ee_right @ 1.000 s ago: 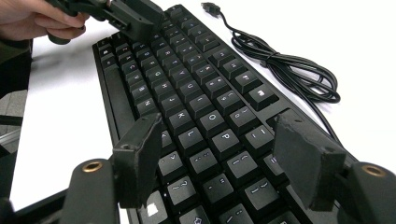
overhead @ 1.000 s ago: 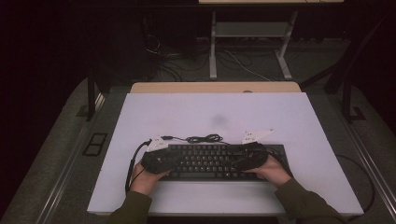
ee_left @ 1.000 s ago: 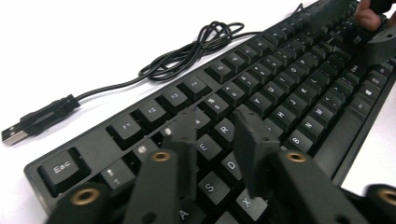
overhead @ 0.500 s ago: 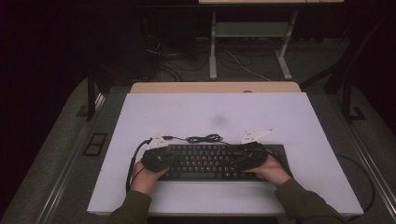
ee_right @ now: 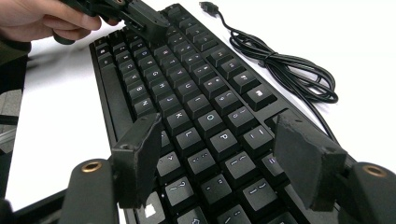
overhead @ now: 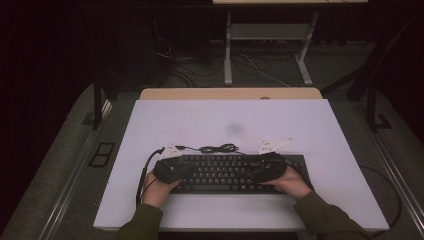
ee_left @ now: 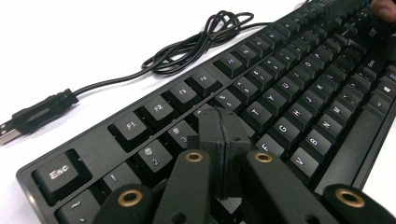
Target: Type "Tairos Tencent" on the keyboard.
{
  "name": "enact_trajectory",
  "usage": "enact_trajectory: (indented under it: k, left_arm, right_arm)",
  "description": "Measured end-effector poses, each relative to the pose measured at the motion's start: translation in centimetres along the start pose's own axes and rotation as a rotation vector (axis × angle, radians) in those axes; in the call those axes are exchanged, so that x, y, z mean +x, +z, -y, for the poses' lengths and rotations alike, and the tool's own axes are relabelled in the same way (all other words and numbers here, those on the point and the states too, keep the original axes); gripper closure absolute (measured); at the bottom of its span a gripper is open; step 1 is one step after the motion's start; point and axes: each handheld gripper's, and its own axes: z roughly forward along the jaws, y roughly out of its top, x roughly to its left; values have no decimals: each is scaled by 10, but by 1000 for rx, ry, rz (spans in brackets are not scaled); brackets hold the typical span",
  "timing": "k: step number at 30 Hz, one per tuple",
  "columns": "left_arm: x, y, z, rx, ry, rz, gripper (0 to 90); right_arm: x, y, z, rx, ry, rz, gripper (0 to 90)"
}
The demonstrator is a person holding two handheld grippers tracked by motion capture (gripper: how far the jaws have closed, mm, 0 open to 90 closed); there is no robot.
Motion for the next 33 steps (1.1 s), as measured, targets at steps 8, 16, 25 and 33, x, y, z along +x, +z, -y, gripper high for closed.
enact_trajectory:
  k: [8,16,25,33]
  left_arm:
    - [1,0,0,7,7,3,893]
    - [0,2,0,18,22,-1,893]
    - [-1,2,1,20,26,-3,893]
    - [0,-2,-1,6,14,0,892]
  right_arm:
    - [0,0,0,2,-1,3,322]
    - [0,0,0,3,-1,5,322]
    - [0,0,0,2,0,7,322]
    - [0,-1,0,-5,2,8,322]
